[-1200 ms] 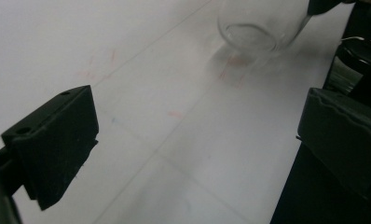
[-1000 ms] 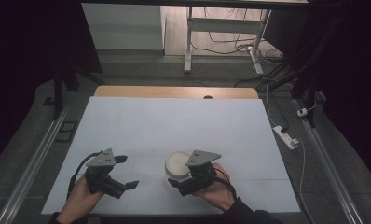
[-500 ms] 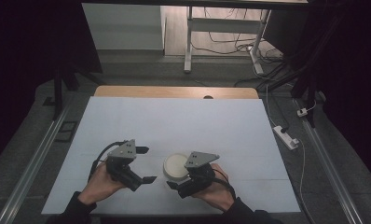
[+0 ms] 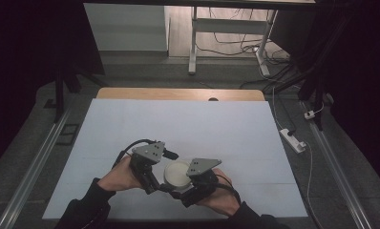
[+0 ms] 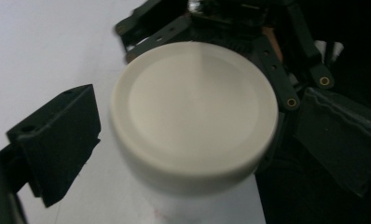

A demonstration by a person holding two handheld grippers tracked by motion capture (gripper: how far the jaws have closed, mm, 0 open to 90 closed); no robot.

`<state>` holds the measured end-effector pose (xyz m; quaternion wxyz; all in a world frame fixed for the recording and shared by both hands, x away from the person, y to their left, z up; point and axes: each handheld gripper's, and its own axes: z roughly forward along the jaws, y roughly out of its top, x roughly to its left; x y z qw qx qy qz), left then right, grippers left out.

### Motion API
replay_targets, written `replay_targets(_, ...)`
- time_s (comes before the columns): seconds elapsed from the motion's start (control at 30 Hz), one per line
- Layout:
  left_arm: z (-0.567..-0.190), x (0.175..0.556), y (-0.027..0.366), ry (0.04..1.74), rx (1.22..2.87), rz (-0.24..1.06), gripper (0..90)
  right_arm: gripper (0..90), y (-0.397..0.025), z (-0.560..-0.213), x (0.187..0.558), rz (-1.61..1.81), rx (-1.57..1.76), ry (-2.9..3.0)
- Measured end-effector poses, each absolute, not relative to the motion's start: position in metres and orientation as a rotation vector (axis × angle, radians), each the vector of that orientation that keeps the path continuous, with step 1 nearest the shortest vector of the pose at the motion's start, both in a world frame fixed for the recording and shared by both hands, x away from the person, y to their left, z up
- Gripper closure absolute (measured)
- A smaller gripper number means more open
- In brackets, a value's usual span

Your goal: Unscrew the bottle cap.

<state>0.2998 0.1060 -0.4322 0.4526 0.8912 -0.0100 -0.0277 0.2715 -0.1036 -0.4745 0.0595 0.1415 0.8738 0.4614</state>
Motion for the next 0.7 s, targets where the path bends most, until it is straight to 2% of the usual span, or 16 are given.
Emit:
replay_targets(0.17, -0.434, 0.301, 0.096, -0.085, 2.229, -0.059, 7.6, 5.9, -0.102, -0.474, 0.269, 1.413, 0.386, 2.664)
replay_targets(0.27, -0.434, 0.301, 0.096, -0.071, 2.227, -0.05, 8.0, 5.8, -0.103, -0.474, 0.269, 1.406, 0.384, 2.663)
replay_targets(0.43, -0.433, 0.3, 0.093, 0.045, 2.235, -0.012, 8.2, 5.9, -0.104, -0.473, 0.271, 1.385, 0.439, 2.634)
replay_targets(0.7, -0.429, 0.295, 0.078, 0.324, 2.261, 0.093, 8.3, 5.9, -0.108, -0.474, 0.278, 1.331, 0.561, 2.559)
